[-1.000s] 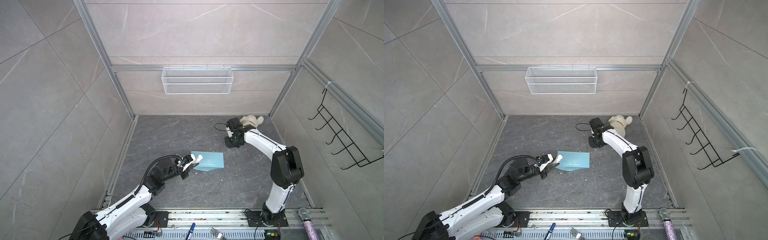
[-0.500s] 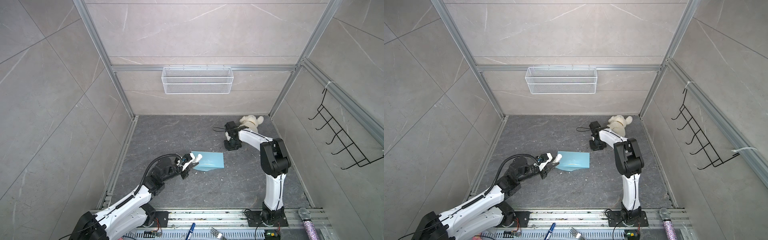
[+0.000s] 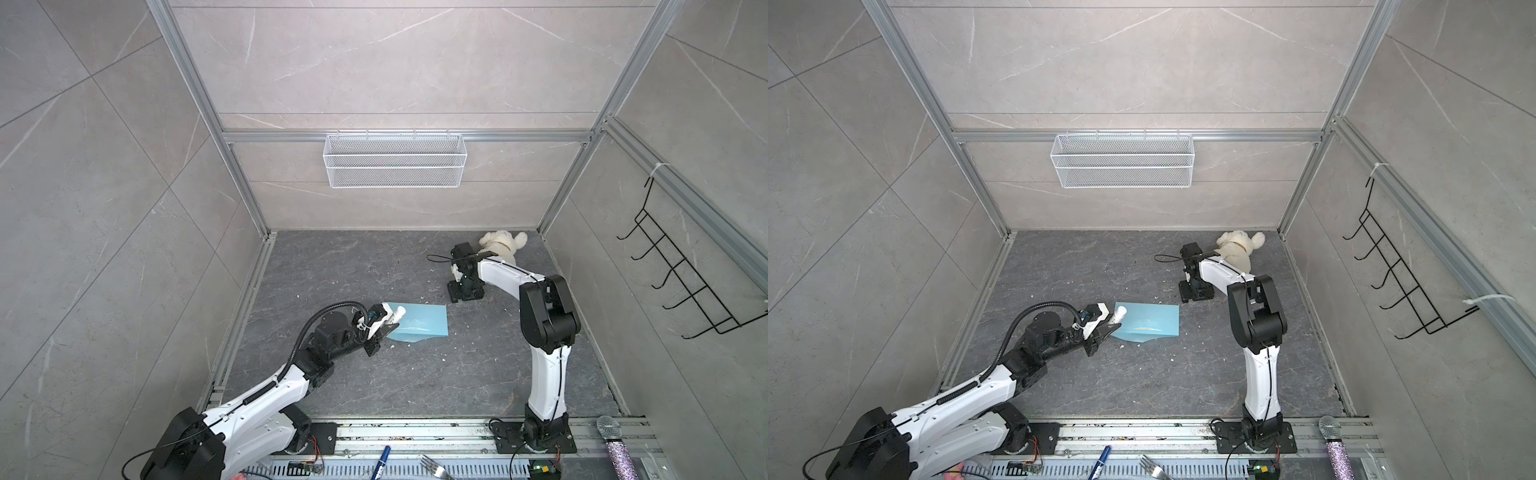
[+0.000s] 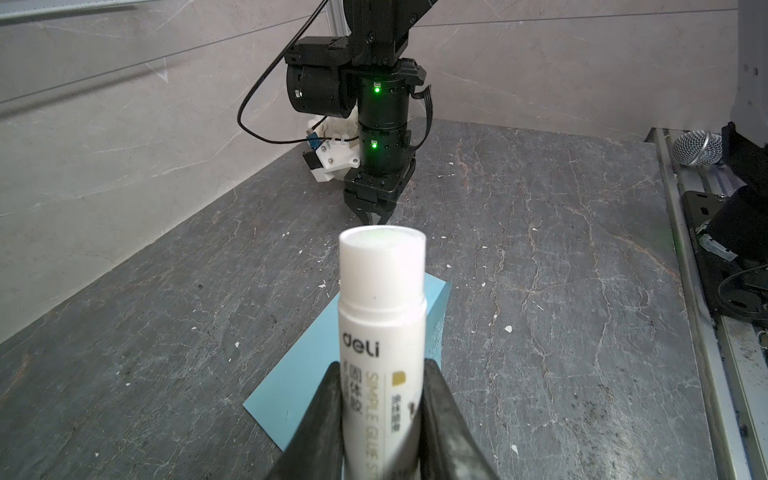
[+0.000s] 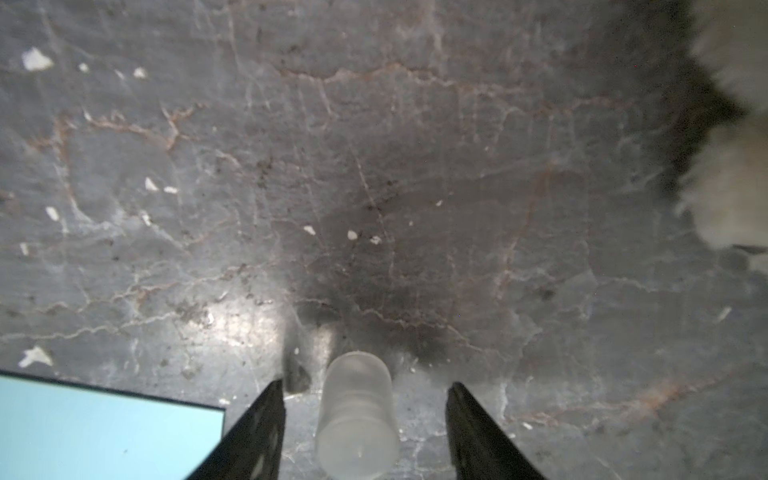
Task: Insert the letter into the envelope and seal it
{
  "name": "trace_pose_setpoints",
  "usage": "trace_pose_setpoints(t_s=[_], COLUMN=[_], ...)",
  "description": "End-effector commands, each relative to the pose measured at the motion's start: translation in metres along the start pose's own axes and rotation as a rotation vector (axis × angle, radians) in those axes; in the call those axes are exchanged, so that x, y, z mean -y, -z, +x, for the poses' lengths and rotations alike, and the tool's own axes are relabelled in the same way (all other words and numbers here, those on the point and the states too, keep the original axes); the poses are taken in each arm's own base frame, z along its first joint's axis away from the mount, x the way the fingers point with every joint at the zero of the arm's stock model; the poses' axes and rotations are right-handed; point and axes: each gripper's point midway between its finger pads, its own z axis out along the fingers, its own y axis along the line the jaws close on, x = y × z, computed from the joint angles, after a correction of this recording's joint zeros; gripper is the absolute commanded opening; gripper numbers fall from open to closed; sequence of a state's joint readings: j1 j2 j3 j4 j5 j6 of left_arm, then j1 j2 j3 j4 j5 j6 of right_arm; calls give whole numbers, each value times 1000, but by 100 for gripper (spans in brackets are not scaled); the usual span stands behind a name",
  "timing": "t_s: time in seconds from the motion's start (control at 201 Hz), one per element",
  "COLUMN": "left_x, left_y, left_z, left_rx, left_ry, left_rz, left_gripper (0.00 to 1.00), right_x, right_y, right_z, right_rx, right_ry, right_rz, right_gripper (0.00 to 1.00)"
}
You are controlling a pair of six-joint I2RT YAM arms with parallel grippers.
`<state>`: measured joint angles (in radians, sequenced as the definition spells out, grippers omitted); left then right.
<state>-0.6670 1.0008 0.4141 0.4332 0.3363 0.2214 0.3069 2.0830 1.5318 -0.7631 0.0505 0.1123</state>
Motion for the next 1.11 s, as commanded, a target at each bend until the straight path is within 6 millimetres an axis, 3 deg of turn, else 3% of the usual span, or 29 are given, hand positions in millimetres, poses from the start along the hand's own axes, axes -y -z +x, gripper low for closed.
trace_pose_setpoints(t_s=[0.0,0.214,0.388,0.483,0.583,0.727,1.1], left_x=[-13,-20,-18,-16,-14,-12,-7], left_y=[0,-9,-17,-21,-24,-28,-28], left_z=[-31,-42,-52,-55,-57,-63,-68], left_rx=[114,175,208,215,216,226,241], left_ry=[17,108,164,188,206,215,208], left_rz=[-50,-56,-13,11,35,62,88], left_gripper=[0,0,0,0,0,0,0], right_x=[-3,-47,-90,-111,-133,-162,-204], right_y=[43,157,242,271,288,297,280], right_z=[-9,-9,16,32,44,50,44], right_rx=[81,403,608,680,714,737,685], right_ry=[-15,7,90,147,215,293,356], right_rz=[-37,-368,-690,-782,-815,-830,-829], right_gripper=[65,71,74,76,78,79,68])
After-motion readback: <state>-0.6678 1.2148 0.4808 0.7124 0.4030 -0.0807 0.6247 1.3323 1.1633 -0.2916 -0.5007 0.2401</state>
